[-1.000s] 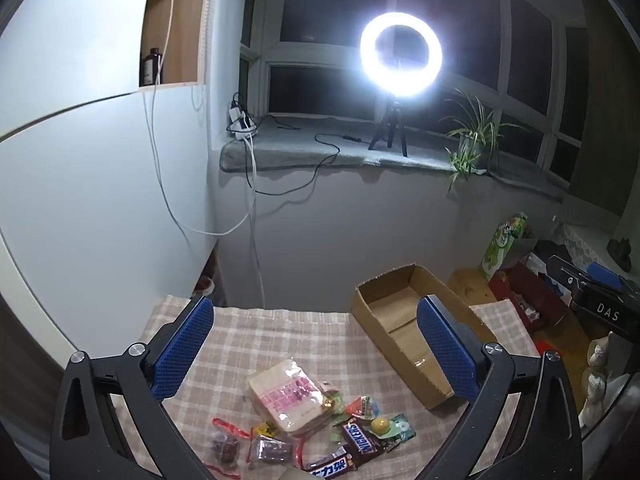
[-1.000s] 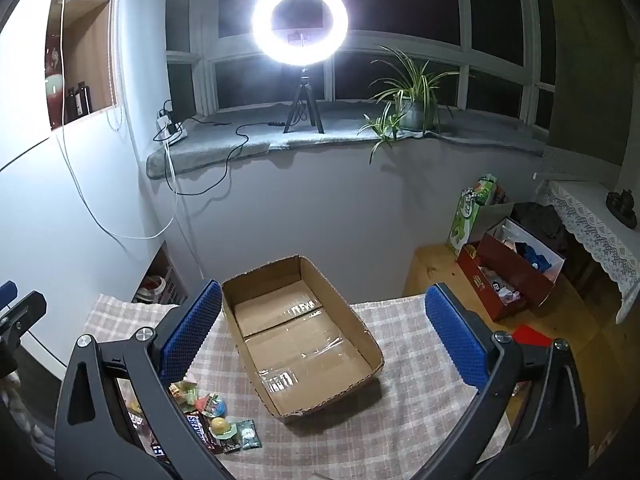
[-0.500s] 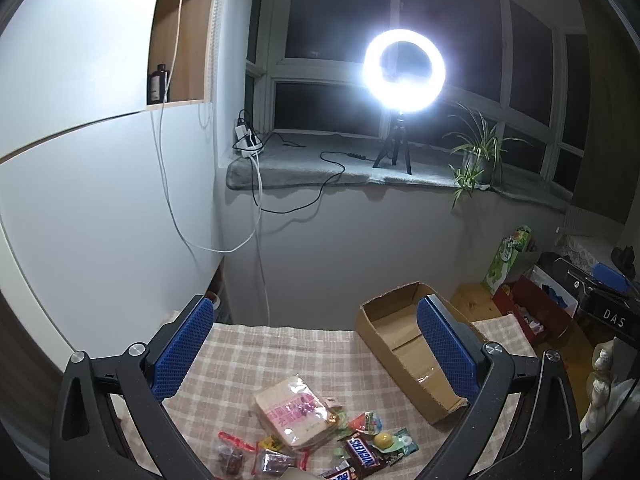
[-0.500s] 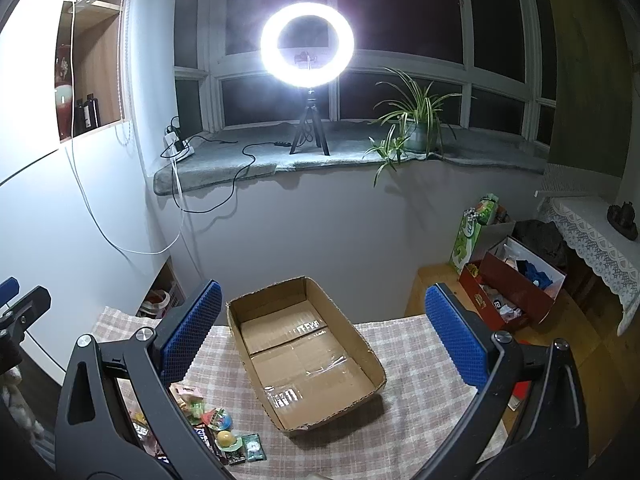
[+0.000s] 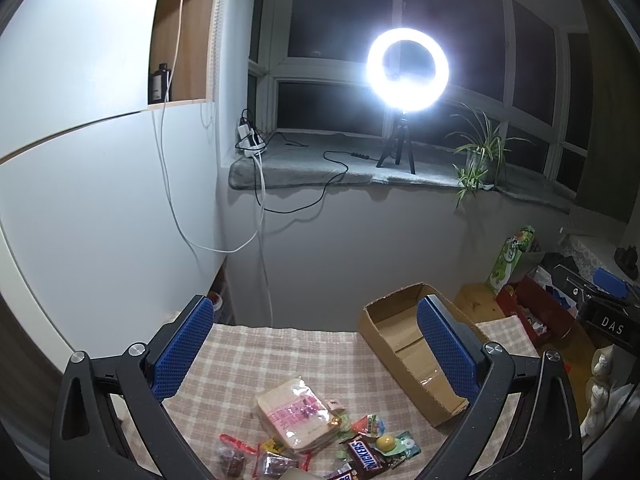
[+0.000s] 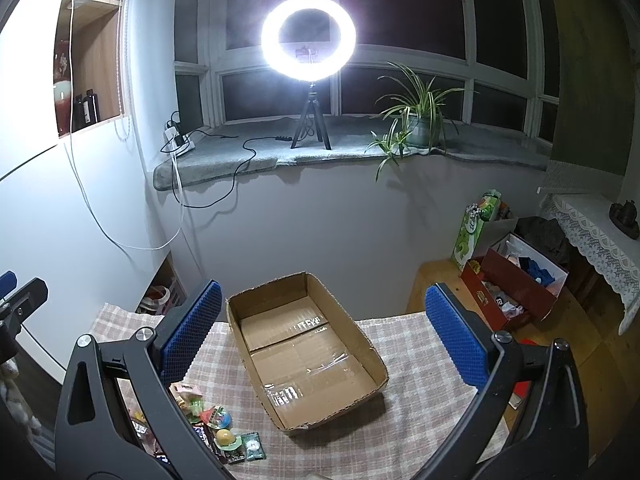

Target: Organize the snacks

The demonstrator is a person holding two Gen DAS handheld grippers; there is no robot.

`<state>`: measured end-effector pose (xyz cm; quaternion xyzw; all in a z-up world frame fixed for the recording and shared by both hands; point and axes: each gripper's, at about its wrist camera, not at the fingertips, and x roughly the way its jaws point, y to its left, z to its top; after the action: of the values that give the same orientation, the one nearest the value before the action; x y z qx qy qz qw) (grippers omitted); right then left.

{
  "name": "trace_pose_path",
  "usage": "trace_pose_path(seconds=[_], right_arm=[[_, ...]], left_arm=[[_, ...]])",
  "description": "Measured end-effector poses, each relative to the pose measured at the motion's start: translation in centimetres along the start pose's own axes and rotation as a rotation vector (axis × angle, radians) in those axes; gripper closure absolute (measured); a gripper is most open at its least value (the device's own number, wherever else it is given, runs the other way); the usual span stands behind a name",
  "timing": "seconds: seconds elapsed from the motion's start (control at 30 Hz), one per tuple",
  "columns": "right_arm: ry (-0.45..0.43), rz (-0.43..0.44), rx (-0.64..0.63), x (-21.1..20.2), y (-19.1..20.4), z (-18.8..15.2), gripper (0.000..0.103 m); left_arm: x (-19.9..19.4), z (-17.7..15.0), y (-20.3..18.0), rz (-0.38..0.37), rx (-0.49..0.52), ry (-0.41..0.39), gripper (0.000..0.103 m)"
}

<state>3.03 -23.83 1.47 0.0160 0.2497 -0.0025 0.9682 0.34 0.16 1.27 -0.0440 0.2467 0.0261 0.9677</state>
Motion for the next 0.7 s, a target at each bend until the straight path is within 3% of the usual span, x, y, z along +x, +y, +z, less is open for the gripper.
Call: trace_pose_path(seconds=[0.7], right_arm=[[0.034,0.005,0.003,1.8,0.9,-0.8,0.000]], left_arm=[[0.4,0.1,0.0,-0.001,-0.002,0.003,0.002]])
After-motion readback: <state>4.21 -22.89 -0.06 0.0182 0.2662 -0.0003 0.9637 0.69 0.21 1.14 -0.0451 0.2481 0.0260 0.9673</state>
